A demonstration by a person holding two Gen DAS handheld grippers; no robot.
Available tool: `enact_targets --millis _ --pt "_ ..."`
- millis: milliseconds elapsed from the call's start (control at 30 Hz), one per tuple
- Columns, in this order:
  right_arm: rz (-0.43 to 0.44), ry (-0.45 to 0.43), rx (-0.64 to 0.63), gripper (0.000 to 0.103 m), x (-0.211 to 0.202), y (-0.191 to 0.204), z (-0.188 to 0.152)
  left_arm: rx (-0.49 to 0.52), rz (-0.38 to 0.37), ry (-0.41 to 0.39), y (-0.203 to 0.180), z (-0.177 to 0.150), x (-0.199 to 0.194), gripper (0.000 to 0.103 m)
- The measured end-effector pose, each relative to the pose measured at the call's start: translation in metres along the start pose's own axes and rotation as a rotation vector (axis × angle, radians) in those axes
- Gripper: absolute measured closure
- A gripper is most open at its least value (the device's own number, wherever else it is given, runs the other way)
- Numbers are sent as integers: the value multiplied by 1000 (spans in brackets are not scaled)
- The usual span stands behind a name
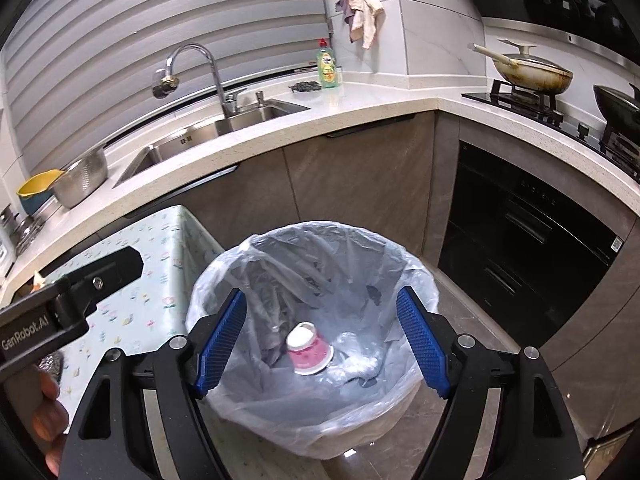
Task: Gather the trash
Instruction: 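Move both open tools back toward the trash on the table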
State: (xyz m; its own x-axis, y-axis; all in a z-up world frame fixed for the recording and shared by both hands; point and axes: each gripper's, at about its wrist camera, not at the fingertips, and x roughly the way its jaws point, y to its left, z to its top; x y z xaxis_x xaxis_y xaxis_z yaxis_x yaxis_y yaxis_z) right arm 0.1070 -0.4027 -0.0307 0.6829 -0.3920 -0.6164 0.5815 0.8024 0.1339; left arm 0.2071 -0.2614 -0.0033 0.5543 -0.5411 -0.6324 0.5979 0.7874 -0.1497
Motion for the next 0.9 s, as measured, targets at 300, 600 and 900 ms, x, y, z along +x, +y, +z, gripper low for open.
enact_targets --millis 300,600,900 --pt "45 -22 -78 23 -35 45 -14 2 94 -36 32 -14 -49 12" --pt "105 -18 -144 22 -69 93 -38 -33 186 -43 80 -43 -99 12" --pt "171 17 -178 22 -91 138 -65 -109 273 -56 142 -70 -150 11"
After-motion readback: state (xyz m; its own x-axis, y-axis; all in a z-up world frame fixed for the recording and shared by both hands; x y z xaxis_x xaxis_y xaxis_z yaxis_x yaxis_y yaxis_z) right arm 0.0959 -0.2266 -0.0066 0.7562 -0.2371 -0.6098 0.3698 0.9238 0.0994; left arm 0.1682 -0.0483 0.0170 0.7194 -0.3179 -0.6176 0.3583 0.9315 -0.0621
